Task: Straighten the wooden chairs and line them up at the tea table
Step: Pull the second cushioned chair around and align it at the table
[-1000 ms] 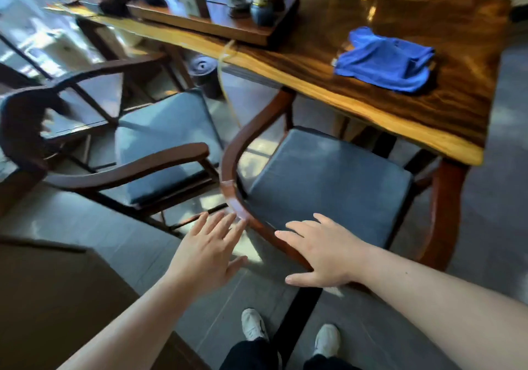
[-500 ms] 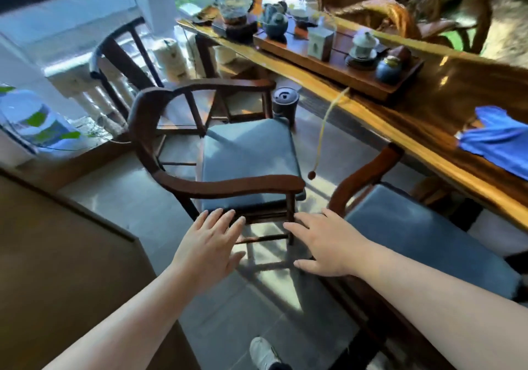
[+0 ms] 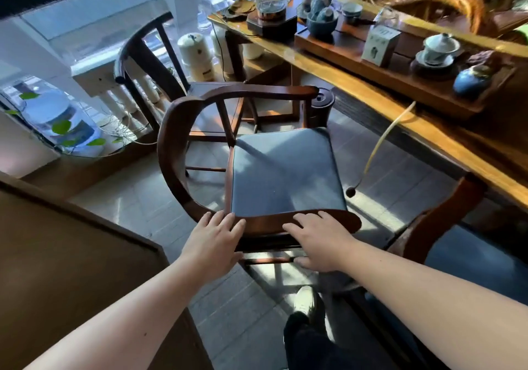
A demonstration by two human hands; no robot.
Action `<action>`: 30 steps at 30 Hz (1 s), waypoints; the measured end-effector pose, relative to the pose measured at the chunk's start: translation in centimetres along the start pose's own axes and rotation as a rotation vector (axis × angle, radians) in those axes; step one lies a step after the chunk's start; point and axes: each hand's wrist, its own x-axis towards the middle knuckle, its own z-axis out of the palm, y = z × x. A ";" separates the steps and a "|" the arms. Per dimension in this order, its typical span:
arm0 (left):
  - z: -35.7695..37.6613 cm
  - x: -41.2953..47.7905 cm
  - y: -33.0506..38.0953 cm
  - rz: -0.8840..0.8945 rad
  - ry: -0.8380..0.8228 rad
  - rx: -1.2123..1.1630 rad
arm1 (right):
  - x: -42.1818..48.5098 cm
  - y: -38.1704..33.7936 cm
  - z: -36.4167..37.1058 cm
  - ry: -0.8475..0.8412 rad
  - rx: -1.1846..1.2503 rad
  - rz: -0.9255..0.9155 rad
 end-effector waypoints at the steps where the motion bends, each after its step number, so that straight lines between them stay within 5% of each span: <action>1: 0.3 1.2 -0.6 0.009 -0.012 0.013 | 1.5 0.4 0.2 0.000 0.008 -0.005; 17: 7.3 9.6 -7.4 0.102 -0.391 0.024 | 13.3 1.8 5.2 -0.232 0.115 -0.033; 24: 8.5 11.0 -9.3 0.234 -0.381 0.001 | 14.3 1.7 6.9 -0.301 0.150 0.055; 30: 7.9 11.7 -9.0 0.317 -0.420 0.013 | 14.9 3.1 6.7 -0.356 0.135 -0.041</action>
